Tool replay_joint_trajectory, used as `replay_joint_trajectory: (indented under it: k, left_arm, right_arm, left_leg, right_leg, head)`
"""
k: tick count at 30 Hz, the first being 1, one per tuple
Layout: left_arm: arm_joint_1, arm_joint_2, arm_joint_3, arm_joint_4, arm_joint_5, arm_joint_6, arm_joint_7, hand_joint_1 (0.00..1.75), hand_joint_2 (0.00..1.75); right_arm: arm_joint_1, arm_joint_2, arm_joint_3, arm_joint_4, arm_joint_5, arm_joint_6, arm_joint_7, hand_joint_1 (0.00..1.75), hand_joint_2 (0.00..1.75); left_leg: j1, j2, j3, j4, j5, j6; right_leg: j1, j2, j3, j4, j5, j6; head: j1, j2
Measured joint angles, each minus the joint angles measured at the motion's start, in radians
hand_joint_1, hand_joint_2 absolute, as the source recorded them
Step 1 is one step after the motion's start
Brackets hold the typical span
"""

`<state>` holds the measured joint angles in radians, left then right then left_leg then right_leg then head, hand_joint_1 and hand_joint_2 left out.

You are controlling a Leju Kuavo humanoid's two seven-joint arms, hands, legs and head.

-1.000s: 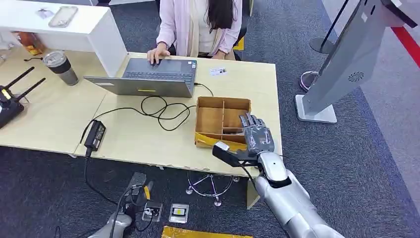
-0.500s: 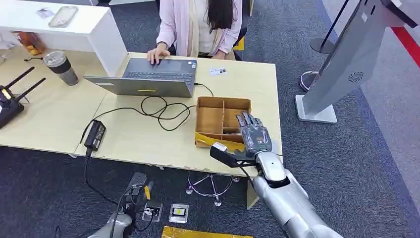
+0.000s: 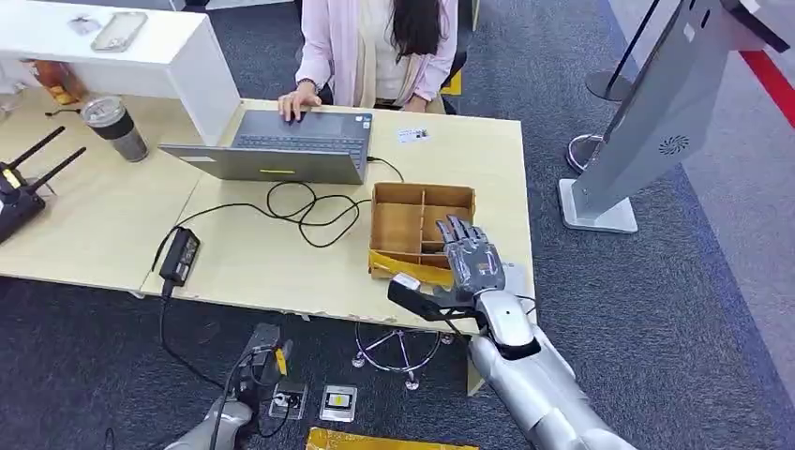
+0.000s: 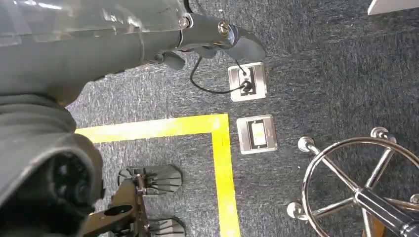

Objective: Pass the card to the sensor for recognition and then transmit it.

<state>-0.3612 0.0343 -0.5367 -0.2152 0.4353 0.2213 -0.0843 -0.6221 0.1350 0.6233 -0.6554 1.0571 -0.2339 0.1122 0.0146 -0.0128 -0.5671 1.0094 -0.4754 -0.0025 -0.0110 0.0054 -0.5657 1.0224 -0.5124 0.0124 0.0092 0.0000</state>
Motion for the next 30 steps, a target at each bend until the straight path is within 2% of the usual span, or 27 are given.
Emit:
replay_joint_trajectory:
  k: [1,2,3,4,16,17,18,19,30]
  left_arm:
    - [0.0,0.0,0.0,0.0,0.0,0.0,0.0,0.0,0.0]
    - [0.0,0.0,0.0,0.0,0.0,0.0,0.0,0.0,0.0]
    - [0.0,0.0,0.0,0.0,0.0,0.0,0.0,0.0,0.0]
    - [0.0,0.0,0.0,0.0,0.001,0.0,0.0,0.0,0.0]
    - [0.0,0.0,0.0,0.0,0.004,0.0,0.0,0.0,0.0]
    - [0.0,0.0,0.0,0.0,0.004,0.0,0.0,0.0,0.0]
    - [0.0,0.0,0.0,0.0,0.004,0.0,0.0,0.0,0.0]
    - [0.0,0.0,0.0,0.0,0.005,0.0,0.0,0.0,0.0]
    - [0.0,0.0,0.0,0.0,0.004,0.0,0.0,0.0,0.0]
  right_arm:
    - [0.001,0.002,0.0,0.0,0.0,0.0,0.0,1.73,1.75]
    - [0.001,0.003,0.0,0.0,0.0,0.0,0.0,1.31,1.75]
    - [0.002,0.005,0.001,0.0,0.0,0.0,0.0,0.35,1.75]
    - [0.003,0.006,0.001,0.0,0.0,0.0,0.0,0.0,1.75]
    - [0.007,0.017,0.002,0.0,0.012,0.0,0.012,0.0,1.75]
    - [0.007,0.018,0.002,0.0,0.012,0.0,0.012,0.42,1.75]
    - [0.007,0.018,0.002,0.0,0.012,0.0,0.012,0.42,1.75]
    - [0.007,0.019,0.002,0.0,0.013,0.0,0.012,1.75,1.75]
    - [0.015,0.021,0.002,0.0,0.01,0.006,0.011,1.75,1.75]
  left_leg:
    - [0.0,0.0,0.0,0.0,0.0,0.0]
    - [0.0,0.0,0.0,0.0,0.0,0.0]
    - [0.0,0.0,0.0,0.0,0.0,0.0]
    - [0.0,0.0,0.0,0.0,0.0,0.0]
    - [0.0,0.0,0.0,0.0,0.0,0.0]
    - [0.0,0.0,0.0,0.0,0.0,0.0]
    - [0.0,0.0,0.0,0.0,0.0,0.0]
    - [0.0,0.0,0.0,0.0,0.0,0.0]
    - [0.0,0.0,0.0,0.0,0.0,0.0]
  right_leg:
    - [0.0,0.0,0.0,0.0,0.0,0.0]
    - [0.0,0.0,0.0,0.0,0.0,0.0]
    - [0.0,0.0,0.0,0.0,0.0,0.0]
    - [0.0,0.0,0.0,0.0,0.0,0.0]
    - [0.0,0.0,0.0,0.0,0.0,0.0]
    - [0.0,0.0,0.0,0.0,0.0,0.0]
    - [0.0,0.0,0.0,0.0,0.0,0.0]
    - [0.0,0.0,0.0,0.0,0.0,0.0]
    - [0.0,0.0,0.0,0.0,0.0,0.0]
  head:
    - [0.0,0.0]
    - [0.0,0.0]
    - [0.0,0.0]
    - [0.0,0.0]
    - [0.0,0.0]
    - [0.0,0.0]
    - [0.0,0.0]
    - [0.0,0.0]
    - [0.0,0.0]
